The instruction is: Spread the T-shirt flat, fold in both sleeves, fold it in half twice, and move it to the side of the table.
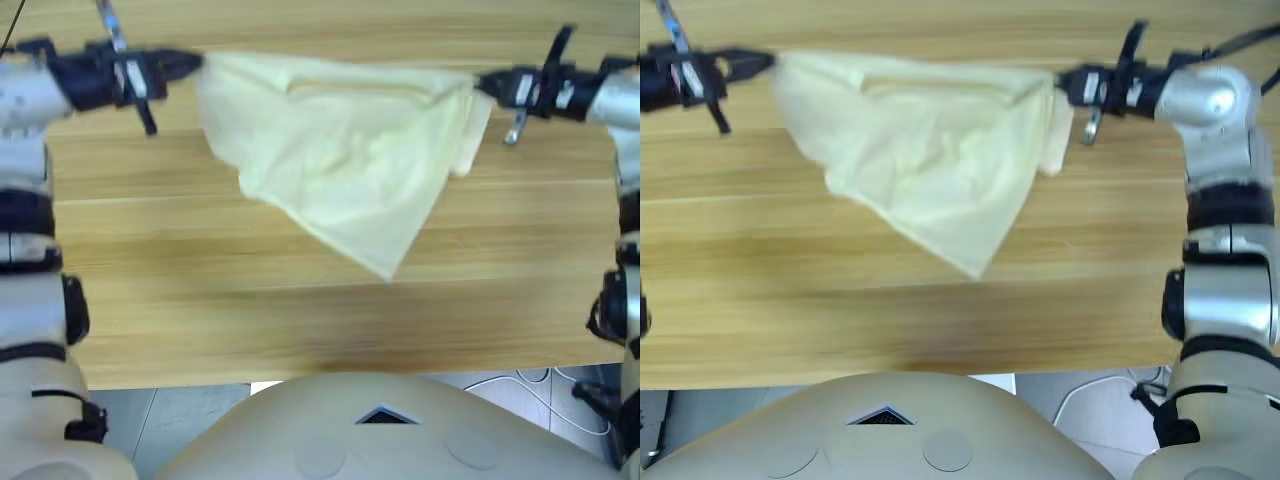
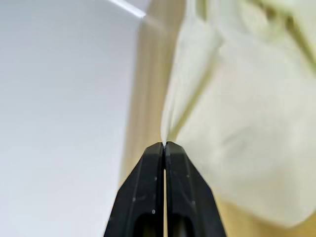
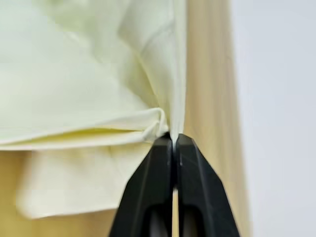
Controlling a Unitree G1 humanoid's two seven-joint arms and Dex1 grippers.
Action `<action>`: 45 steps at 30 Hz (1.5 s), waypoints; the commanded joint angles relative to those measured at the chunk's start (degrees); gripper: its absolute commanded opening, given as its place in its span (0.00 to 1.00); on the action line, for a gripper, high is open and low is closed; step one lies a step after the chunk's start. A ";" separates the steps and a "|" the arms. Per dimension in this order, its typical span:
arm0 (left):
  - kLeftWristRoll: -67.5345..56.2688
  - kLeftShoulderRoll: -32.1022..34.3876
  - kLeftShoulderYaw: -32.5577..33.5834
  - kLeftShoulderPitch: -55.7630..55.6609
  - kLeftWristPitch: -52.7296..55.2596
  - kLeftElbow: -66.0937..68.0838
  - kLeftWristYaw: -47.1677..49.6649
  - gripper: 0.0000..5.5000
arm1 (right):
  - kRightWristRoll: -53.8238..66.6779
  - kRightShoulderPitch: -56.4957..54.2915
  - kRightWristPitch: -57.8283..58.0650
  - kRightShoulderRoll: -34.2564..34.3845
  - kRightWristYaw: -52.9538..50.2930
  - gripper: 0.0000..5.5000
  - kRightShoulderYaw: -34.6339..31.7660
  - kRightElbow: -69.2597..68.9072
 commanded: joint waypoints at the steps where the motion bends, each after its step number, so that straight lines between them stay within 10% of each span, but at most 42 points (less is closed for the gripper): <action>1: 3.93 -0.32 2.03 -24.98 6.60 23.25 12.18 0.00 | -8.24 -24.06 6.13 0.78 -15.03 0.00 3.31 20.90; 18: 11.34 -6.30 -1.50 13.00 -26.87 12.65 24.32 0.00 | -7.11 13.95 -18.56 4.37 -21.61 0.00 7.21 6.91; 25: 25.87 -10.73 -5.23 30.93 -23.75 4.68 43.70 0.00 | -8.85 30.18 -14.64 8.24 -29.19 0.00 8.73 -0.68; 36: 14.97 -12.25 -5.79 37.75 -23.99 -3.36 39.59 0.00 | -0.56 36.37 -10.70 5.20 -24.94 0.00 3.80 -11.34; 45: 14.27 -11.94 -5.84 37.21 -23.72 -2.81 38.92 0.00 | -2.34 37.56 -8.56 6.40 -21.40 0.28 7.04 -12.75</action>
